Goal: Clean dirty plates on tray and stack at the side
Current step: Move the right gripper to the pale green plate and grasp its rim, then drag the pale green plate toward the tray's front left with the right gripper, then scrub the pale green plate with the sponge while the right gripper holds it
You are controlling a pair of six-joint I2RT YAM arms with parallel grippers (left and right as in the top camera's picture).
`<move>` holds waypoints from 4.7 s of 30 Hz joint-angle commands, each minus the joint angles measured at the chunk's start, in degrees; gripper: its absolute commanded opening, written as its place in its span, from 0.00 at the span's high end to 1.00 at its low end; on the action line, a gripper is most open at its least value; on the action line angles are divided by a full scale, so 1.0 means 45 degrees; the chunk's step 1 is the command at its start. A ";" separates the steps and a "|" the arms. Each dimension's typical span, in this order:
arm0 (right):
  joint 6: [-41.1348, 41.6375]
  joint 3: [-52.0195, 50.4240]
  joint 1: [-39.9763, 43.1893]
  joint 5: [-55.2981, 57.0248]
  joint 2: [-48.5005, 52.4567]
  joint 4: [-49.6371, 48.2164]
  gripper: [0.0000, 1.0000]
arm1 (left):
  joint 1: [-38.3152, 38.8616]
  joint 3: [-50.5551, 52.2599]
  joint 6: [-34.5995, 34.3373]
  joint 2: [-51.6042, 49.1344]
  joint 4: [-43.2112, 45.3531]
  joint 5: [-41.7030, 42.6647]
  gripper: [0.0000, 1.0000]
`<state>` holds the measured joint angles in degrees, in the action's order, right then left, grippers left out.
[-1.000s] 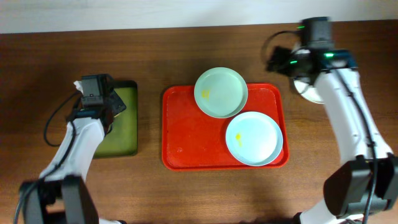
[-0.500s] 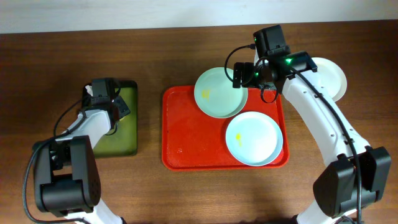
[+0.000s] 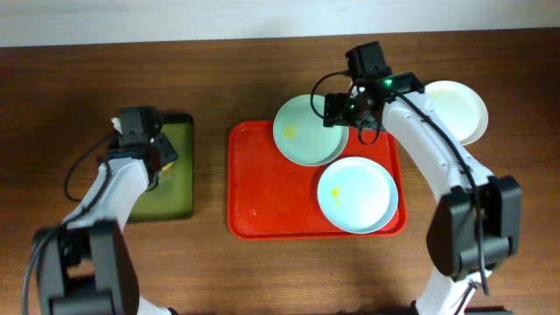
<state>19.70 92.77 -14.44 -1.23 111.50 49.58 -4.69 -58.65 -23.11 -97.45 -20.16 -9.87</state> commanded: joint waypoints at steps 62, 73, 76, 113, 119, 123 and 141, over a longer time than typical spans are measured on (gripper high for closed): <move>-0.1263 -0.2127 -0.2161 -0.2676 0.0729 0.0053 0.96 | -0.0078 -0.0024 0.0214 0.2210 -0.2458 -0.0049 1.00; -0.0267 -0.3565 -0.2312 -0.1185 0.0729 -0.1253 0.96 | -0.0078 -0.0029 0.0690 0.2215 -0.2676 0.0340 1.00; -0.0267 -0.3565 -0.2312 -0.1190 0.0729 -0.1258 0.96 | -0.0083 -0.0019 0.0690 0.2181 -0.2380 0.0214 1.00; 0.0068 -0.3570 -0.2293 -0.1287 0.0729 -0.1598 0.96 | 0.8796 -0.1020 -0.2399 0.0015 -0.0680 0.1545 1.00; 0.0063 -0.3546 -0.2273 -0.1287 0.0729 -0.1608 0.96 | 0.8782 -0.1020 -0.2584 -0.1365 -0.0680 0.0971 1.00; 0.0063 -0.3541 -0.2273 -0.1287 0.0729 -0.1647 0.96 | 0.8670 -0.1025 -0.2584 -0.1103 -0.0724 0.0996 1.00; 0.0019 -0.3288 -0.2273 -0.1287 0.0704 -0.1554 0.96 | 0.7766 0.0078 -0.2511 0.0083 -0.1316 0.1656 1.00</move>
<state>19.49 77.45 -24.75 -9.50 115.44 42.54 30.30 -60.31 -34.11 -93.36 -27.75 -4.47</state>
